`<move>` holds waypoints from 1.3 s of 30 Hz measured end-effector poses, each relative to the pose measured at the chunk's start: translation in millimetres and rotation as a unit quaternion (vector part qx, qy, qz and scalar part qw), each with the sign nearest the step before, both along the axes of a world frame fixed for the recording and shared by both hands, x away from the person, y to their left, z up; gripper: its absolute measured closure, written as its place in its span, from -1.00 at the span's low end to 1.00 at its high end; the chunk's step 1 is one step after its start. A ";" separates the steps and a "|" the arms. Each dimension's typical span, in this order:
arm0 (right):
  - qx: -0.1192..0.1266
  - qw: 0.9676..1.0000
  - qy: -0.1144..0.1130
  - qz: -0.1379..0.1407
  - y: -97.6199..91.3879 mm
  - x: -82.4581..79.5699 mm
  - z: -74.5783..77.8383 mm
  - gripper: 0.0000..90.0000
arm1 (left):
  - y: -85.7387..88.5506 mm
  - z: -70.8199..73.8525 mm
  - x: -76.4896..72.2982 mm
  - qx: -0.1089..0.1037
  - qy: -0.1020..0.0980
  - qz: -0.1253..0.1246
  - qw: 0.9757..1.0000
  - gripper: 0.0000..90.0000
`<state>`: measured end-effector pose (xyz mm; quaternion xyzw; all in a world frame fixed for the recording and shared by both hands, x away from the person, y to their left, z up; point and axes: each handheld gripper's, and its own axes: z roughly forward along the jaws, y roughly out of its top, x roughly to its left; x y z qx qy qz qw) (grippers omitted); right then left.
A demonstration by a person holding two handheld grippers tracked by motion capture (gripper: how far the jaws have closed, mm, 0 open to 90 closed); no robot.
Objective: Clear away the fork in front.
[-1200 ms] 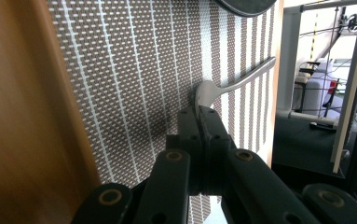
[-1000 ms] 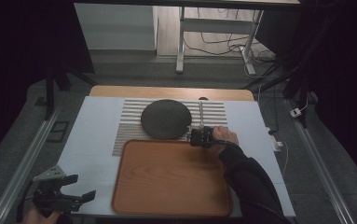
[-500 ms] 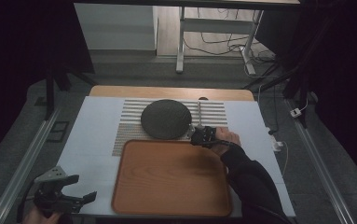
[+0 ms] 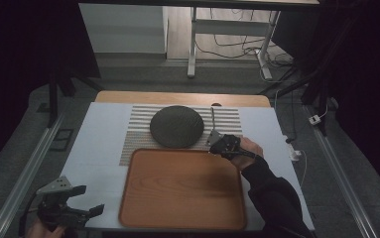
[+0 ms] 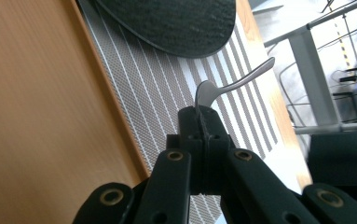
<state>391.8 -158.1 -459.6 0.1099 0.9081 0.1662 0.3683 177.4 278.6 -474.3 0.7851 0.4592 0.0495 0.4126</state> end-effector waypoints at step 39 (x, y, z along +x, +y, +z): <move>0.346 0.912 0.203 0.085 -62.1 -75.3 44.4 1.00 | -72.7 21.8 76.7 0.029 -0.045 -0.167 0.984 -1.00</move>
